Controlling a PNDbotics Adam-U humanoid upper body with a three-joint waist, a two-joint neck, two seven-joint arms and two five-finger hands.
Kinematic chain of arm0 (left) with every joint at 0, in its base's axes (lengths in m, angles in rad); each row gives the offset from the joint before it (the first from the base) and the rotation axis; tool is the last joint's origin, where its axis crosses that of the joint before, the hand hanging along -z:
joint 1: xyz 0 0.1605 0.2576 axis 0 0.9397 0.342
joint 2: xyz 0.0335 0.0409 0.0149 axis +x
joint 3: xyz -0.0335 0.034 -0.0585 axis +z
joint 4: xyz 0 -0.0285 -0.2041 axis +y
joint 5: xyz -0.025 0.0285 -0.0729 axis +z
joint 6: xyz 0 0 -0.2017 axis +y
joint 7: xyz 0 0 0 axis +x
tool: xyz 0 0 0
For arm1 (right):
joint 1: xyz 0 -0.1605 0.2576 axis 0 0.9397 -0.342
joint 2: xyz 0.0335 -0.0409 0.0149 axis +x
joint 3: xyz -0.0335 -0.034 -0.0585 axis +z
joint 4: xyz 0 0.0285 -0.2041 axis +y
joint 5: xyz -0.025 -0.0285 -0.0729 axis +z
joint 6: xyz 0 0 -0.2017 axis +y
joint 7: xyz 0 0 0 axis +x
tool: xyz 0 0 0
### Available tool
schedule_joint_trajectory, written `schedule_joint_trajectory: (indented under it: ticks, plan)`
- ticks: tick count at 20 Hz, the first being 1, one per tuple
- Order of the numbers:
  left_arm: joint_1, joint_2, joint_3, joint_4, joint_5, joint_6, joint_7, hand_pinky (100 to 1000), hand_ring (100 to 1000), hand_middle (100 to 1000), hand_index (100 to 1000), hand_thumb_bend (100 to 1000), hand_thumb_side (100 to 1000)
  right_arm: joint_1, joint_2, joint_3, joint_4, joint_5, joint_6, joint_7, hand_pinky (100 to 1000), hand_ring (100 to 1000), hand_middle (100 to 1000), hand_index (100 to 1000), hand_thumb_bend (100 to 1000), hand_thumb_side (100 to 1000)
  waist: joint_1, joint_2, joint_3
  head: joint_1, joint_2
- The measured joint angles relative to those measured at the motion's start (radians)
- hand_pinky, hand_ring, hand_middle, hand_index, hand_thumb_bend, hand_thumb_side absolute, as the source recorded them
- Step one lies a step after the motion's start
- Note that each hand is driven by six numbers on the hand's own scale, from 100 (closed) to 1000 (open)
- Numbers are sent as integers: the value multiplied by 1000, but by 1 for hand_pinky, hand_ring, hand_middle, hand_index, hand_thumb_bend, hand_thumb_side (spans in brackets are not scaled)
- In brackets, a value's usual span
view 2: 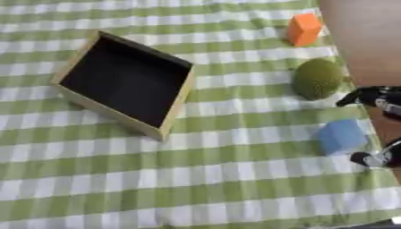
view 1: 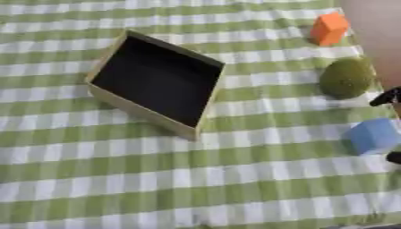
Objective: Pick up objects on the table and place them in the box.
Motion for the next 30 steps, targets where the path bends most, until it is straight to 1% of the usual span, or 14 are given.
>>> schedule_joint_trajectory:
  ticks: [6, 9, 12, 18, 24, 27, 30]
  plan:
    - [-1, 0, 0, 0, 1, 3, -3, 812, 804, 843, 857, 190, 831, -14, 1, 10, 20, -12, -4, 5, 919, 951, 844, 911, 501, 218, 1, 0, 3, 0, -3]
    - [-1, -1, 0, 0, 1, 3, -3, 812, 805, 842, 856, 191, 833, -15, 5, 14, 25, -17, -8, 8, 918, 949, 819, 909, 501, 222, 1, 1, 4, 0, -3]
    - [-1, -1, -1, 0, 2, 4, -4, 812, 805, 842, 856, 191, 833, -20, 7, 19, 29, -18, -8, 10, 917, 947, 802, 902, 480, 230, 1, 1, 5, 0, -3]
    - [-3, -5, -1, 0, 7, 4, -4, 812, 805, 840, 856, 191, 833, -31, 7, 29, 51, -19, 2, 9, 914, 940, 752, 855, 455, 232, 1, 1, 8, 0, -3]
    - [-6, -8, -1, 0, 9, 4, -4, 812, 806, 839, 856, 191, 834, -32, 14, 37, 65, -18, 10, 10, 908, 927, 699, 812, 416, 209, 1, 1, 10, 0, -3]
    - [-6, -9, -1, 0, 9, 4, -4, 812, 806, 839, 855, 192, 834, -33, 15, 37, 72, -18, 14, 6, 903, 913, 650, 774, 389, 198, 1, 1, 10, 1, -3]
    - [-6, -9, -1, 0, 9, 5, -4, 812, 806, 838, 855, 192, 833, -36, 15, 38, 74, -18, 15, 4, 899, 903, 626, 755, 377, 189, 1, 1, 10, 1, -3]
